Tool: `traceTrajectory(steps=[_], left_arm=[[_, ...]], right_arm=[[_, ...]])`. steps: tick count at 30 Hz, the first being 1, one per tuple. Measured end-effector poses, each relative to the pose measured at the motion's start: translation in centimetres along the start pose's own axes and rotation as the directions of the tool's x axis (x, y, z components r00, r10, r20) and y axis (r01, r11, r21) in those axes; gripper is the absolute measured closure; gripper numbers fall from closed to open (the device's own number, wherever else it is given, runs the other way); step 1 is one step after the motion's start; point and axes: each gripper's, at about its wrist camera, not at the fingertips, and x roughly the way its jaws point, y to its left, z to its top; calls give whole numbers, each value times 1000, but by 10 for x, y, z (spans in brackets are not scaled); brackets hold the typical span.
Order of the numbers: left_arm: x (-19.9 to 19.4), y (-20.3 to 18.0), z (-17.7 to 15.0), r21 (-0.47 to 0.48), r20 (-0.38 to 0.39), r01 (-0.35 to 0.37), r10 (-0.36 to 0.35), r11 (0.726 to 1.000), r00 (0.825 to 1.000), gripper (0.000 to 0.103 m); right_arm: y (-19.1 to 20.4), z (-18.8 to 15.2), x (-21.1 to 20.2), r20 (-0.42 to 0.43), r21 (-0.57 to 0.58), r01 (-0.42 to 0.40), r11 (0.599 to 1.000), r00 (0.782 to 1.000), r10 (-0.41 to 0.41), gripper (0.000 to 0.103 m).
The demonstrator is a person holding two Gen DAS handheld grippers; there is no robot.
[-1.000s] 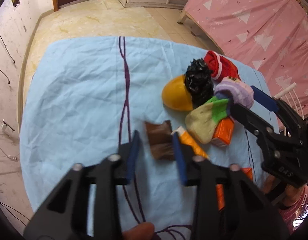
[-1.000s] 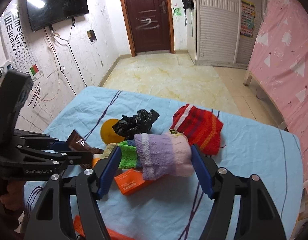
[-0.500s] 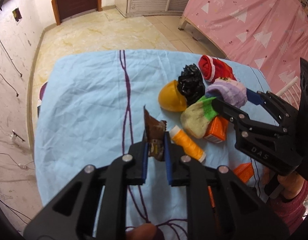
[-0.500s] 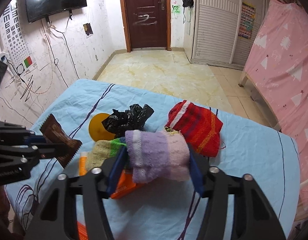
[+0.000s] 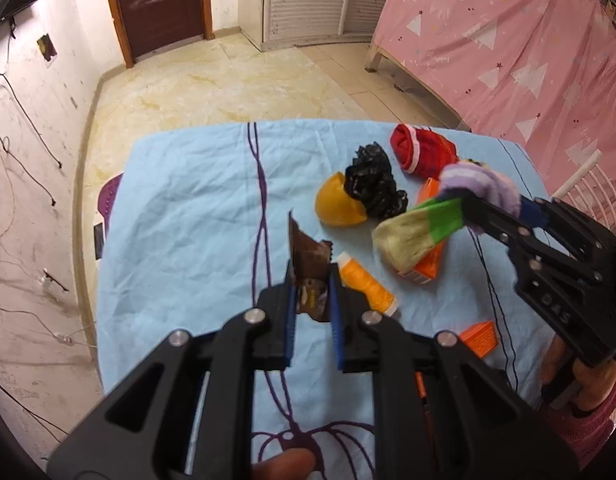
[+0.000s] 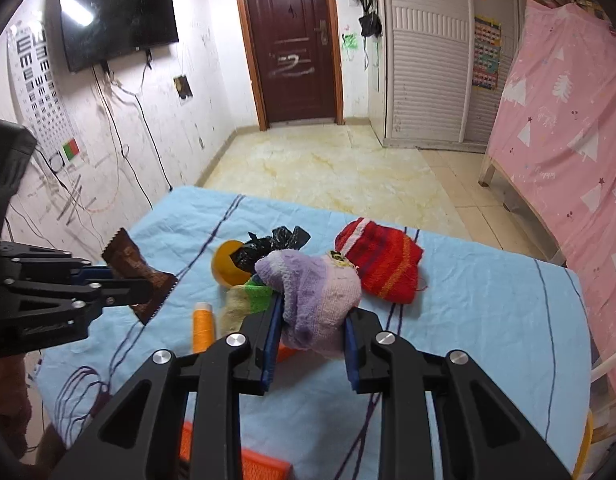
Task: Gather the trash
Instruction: 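Grasp the brown wrapper with the left tool while the right tool grasps the purple-green socks, then carry the wrapper and socks to the yellow basin and open both tools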
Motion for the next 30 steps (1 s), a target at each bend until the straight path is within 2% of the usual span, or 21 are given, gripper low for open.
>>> traceTrajectory(steps=[9, 18, 26, 30], left_arm=[[-20, -31, 6, 47, 54, -47, 45, 998, 998, 90], [-26, -76, 8, 115, 76, -51, 42, 992, 996, 90], [-28, -128, 13, 198, 81, -32, 16, 980, 997, 90], [-27, -156, 17, 240, 79, -13, -6, 971, 997, 90]], right_arm=[[-32, -13, -50, 91, 70, 16, 997, 996, -22, 83], [-83, -35, -89, 150, 155, 58, 986, 985, -81, 83], [-126, -56, -134, 212, 226, 107, 968, 965, -156, 82], [-153, -74, -162, 230, 271, 169, 947, 944, -235, 82]])
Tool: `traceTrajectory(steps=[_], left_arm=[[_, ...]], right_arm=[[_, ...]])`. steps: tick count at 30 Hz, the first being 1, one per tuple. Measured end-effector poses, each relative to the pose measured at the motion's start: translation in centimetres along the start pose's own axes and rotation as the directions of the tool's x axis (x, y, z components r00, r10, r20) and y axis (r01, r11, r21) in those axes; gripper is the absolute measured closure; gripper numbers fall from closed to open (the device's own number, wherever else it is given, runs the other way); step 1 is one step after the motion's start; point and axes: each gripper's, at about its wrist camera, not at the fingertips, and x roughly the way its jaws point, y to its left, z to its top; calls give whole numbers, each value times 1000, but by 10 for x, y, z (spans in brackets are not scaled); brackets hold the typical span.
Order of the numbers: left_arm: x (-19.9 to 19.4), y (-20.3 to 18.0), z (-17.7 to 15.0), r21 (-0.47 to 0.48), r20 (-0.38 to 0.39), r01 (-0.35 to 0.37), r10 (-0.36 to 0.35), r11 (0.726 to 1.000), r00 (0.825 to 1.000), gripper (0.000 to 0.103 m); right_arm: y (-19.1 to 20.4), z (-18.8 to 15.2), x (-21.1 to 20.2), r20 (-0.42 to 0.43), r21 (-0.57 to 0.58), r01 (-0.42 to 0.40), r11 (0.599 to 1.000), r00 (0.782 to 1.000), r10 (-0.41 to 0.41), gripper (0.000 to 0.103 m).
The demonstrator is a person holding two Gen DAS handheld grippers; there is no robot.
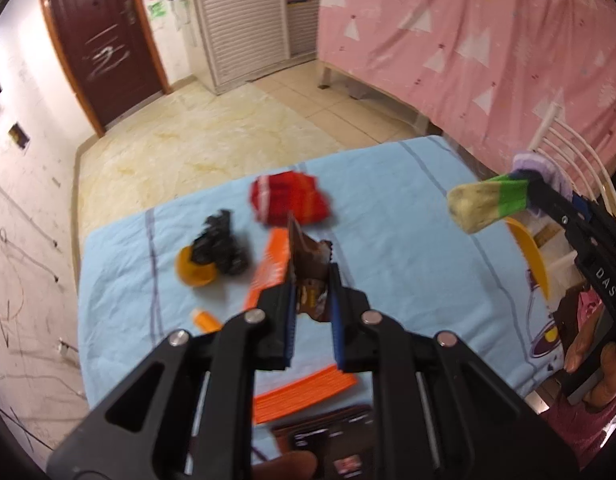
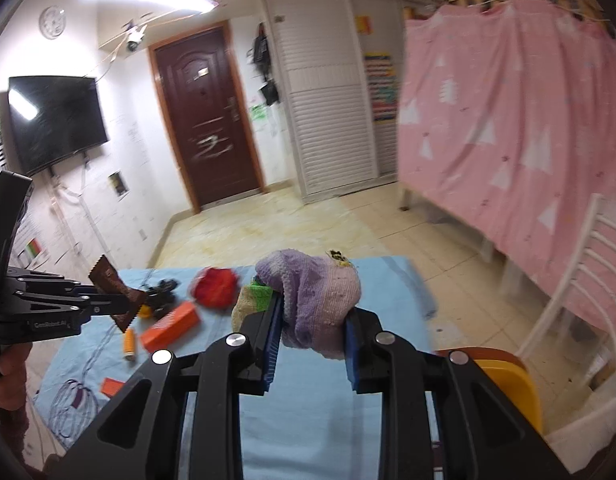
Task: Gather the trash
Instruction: 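Carry the wrapper and socks to the yellow basin and open both tools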
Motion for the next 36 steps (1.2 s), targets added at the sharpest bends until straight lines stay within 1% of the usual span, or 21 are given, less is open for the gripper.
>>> traceTrajectory(steps=[3, 8, 13, 14, 17, 19, 21, 24, 28, 31, 32, 33, 34, 35, 36], left_arm=[[2, -27, 8, 43, -1, 18, -18, 999, 1000, 90], [3, -73, 19, 107, 0, 50, -50, 993, 999, 90], [1, -121, 27, 172, 0, 87, -88, 981, 996, 90], [2, -135, 28, 192, -2, 96, -97, 977, 995, 90], [5, -161, 30, 219, -15, 122, -122, 968, 992, 90], [8, -180, 32, 239, -21, 142, -141, 961, 990, 90], [10, -197, 35, 251, -32, 176, -174, 952, 984, 90], [18, -221, 39, 261, -54, 220, -214, 940, 975, 90], [31, -249, 41, 279, -80, 243, -230, 929, 970, 90], [37, -261, 44, 274, -82, 248, -235, 929, 969, 90], [41, -266, 46, 269, -88, 254, -239, 929, 967, 88], [42, -269, 46, 264, -93, 263, -246, 928, 965, 82], [44, -272, 47, 261, -99, 271, -253, 927, 962, 78], [46, -276, 49, 257, -103, 277, -258, 926, 961, 69], [47, -277, 49, 255, -104, 280, -261, 925, 960, 59]], right_arm=[[-26, -4, -13, 15, 35, 46, 998, 999, -46, 82], [-79, -16, -36, 22, 107, 121, 987, 992, -124, 82], [-118, -31, -52, 12, 152, 174, 973, 984, -178, 82], [-122, -33, -53, 11, 155, 182, 971, 982, -186, 82], [-141, -44, -59, 4, 162, 222, 961, 974, -225, 82], [-149, -49, -59, -8, 166, 242, 956, 970, -244, 82], [-161, -58, -58, -29, 167, 270, 948, 963, -269, 82], [-169, -69, -53, -60, 177, 273, 946, 962, -266, 82], [-171, -78, -41, -104, 161, 292, 943, 955, -278, 82], [-173, -81, -34, -118, 168, 289, 943, 955, -272, 80], [-174, -83, -33, -121, 174, 287, 942, 956, -269, 77], [-175, -83, -32, -122, 178, 285, 942, 956, -267, 75], [-176, -84, -31, -126, 184, 282, 942, 957, -262, 71], [-177, -84, -29, -128, 188, 277, 942, 958, -256, 64], [-178, -84, -29, -127, 190, 274, 943, 959, -253, 61]])
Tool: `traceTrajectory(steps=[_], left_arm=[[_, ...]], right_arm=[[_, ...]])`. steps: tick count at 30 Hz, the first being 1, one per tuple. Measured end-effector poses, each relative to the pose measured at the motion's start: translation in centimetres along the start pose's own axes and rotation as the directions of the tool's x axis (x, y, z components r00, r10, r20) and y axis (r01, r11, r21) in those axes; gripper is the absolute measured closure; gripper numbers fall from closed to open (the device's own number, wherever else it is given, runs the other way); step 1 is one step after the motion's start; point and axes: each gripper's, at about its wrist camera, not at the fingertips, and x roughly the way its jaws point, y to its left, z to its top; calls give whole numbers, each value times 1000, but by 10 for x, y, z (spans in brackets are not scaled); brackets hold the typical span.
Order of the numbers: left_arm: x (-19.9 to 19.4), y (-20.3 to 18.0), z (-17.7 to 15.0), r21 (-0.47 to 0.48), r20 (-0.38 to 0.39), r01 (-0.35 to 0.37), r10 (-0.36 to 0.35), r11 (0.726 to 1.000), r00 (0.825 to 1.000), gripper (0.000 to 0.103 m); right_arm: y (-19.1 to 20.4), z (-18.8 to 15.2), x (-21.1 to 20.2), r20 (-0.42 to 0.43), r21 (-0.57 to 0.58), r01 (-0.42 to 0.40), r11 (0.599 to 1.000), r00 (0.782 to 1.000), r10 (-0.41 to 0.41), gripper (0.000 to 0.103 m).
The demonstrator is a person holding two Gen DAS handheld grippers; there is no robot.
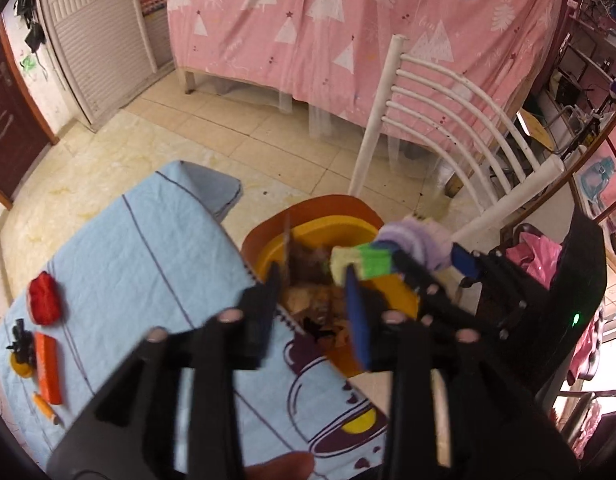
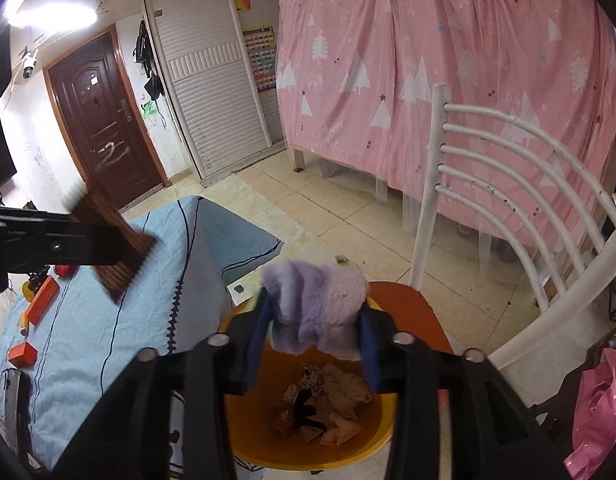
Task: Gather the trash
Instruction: 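Carry the wrapper and socks to the yellow basin and open both tools, then move both tools back over the bedsheet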
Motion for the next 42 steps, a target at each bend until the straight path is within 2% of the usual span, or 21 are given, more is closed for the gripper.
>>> traceTrajectory(steps=[2, 4, 10, 17, 20, 23, 32, 42], left_arm=[[1, -1, 2, 0, 7, -11, 11, 1000, 1000, 57], [1, -2, 2, 1, 12, -21, 21, 1000, 1000, 56], [-11, 5, -4, -3, 32, -27, 27, 1000, 999, 56], [-34, 33, -14, -34, 66, -44, 46, 998, 997, 56], [-45, 51, -20, -54, 92, -84, 89, 995, 992, 50], [-56, 74, -28, -90, 103, -104, 113, 990, 988, 48], [-98, 158, -65, -215, 107, -167, 193, 962, 975, 46], [-127, 222, -109, -317, 100, -212, 255, 925, 962, 44]], right_arm=[[-1, 0, 1, 6, 5, 0, 1000, 1000, 0, 52], [-4, 1, 1, 10, 14, -13, 1000, 1000, 13, 50], [1, 2, 0, 13, 12, -24, 1000, 1000, 24, 49], [17, 10, -4, 18, -21, -38, 999, 999, 38, 49], [30, 14, -7, 25, -40, -60, 997, 998, 61, 47], [47, 18, -6, 18, -57, -95, 994, 995, 97, 44], [134, 26, -2, -22, -193, -214, 958, 977, 214, 38], [214, 18, 3, -84, -300, -290, 909, 957, 278, 36]])
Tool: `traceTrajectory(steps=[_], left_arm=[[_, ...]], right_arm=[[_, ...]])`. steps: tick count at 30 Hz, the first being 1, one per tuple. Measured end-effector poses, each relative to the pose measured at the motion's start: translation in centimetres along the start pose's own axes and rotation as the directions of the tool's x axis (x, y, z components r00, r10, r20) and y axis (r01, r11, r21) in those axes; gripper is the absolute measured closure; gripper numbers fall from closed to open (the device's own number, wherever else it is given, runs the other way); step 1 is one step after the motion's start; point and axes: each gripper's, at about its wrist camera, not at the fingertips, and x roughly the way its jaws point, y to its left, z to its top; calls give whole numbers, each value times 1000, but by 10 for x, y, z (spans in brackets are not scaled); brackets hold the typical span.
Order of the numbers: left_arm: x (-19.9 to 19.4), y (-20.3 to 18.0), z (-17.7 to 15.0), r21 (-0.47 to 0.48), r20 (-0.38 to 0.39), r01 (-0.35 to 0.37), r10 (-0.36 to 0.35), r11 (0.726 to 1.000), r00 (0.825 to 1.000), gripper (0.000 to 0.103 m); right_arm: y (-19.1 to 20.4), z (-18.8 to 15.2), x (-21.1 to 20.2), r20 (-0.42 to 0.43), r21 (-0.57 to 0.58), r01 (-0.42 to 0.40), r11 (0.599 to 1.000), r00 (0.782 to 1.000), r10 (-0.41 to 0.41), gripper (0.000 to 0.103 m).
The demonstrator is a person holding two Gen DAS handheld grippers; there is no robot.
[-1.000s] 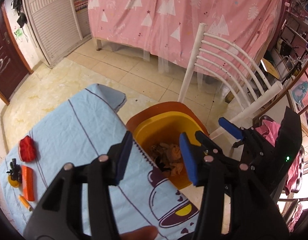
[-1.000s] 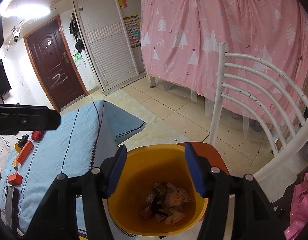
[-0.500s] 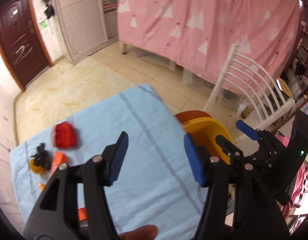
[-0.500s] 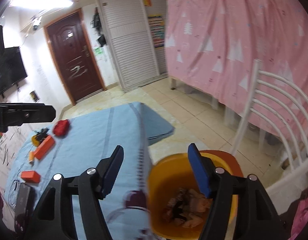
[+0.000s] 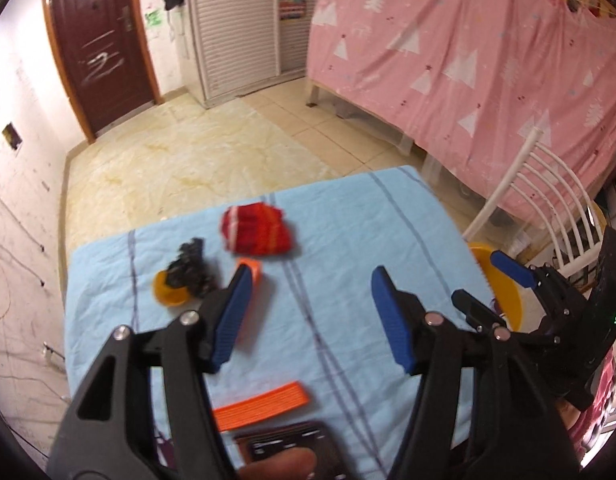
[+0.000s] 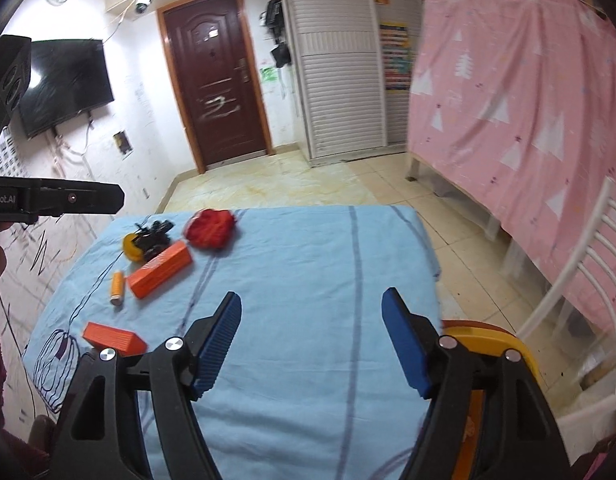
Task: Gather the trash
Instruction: 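Move both tools back over the bedsheet, then grasp the orange box with the left tool while the right tool grasps the orange carton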
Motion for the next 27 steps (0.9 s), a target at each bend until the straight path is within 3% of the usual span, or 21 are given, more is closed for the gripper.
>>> traceTrajectory(steps=[14, 27], left_arm=[[40, 58, -25, -107, -101, 40, -51, 993, 994, 44], [99, 75, -35, -127, -211, 49, -75, 991, 975, 44]], right_arm=[[66, 6, 31, -82, -89, -108, 990, 992, 101, 36], [88, 3, 58, -139, -129, -111, 985, 986, 92, 36]])
